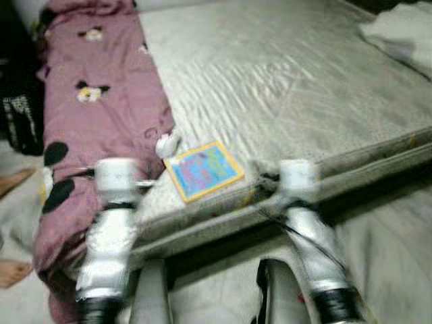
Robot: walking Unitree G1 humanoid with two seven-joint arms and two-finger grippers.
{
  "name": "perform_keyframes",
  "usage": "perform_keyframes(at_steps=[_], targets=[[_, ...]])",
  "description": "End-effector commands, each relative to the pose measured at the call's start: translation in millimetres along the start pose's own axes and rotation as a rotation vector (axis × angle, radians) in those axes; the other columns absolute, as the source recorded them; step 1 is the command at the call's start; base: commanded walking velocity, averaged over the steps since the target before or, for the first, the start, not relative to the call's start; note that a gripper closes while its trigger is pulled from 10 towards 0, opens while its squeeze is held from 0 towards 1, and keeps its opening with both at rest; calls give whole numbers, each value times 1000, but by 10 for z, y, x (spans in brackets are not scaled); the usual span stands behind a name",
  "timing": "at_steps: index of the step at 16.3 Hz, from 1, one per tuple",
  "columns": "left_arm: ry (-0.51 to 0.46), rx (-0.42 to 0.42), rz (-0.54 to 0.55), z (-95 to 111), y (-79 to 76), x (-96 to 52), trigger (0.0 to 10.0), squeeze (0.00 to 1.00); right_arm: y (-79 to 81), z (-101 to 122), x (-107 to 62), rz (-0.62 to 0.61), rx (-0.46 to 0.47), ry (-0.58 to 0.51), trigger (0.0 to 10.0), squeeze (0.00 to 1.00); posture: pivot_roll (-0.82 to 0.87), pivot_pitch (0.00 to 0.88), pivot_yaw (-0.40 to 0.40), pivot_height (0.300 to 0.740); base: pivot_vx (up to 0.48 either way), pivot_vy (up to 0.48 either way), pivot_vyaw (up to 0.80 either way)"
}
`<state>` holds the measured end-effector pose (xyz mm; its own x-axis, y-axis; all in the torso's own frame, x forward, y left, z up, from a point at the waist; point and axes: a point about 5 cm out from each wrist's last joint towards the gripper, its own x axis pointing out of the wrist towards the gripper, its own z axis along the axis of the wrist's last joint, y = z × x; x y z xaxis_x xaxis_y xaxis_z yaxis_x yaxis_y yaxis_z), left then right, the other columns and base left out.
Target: Clean up the room
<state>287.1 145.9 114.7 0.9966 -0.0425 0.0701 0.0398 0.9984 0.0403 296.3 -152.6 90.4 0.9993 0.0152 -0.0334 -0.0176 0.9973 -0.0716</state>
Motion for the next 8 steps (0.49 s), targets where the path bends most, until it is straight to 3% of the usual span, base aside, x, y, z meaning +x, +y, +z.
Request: perform_keyframes(at_steps=[1,2,8], targets=[[22,30,43,-44,177,-42,10000,0,158,67,29,36,27,-22,10000,0,49,71,19,535,330,0,0],[18,23,44,-41,174,-41,10000,0,157,65,29,36,27,-22,10000,0,49,71,19,535,330,0,0],[87,39,171,-116,235,14,10000,0,159,49,17,40,35,-19,10000,0,46,70,15,535,0,0,0]])
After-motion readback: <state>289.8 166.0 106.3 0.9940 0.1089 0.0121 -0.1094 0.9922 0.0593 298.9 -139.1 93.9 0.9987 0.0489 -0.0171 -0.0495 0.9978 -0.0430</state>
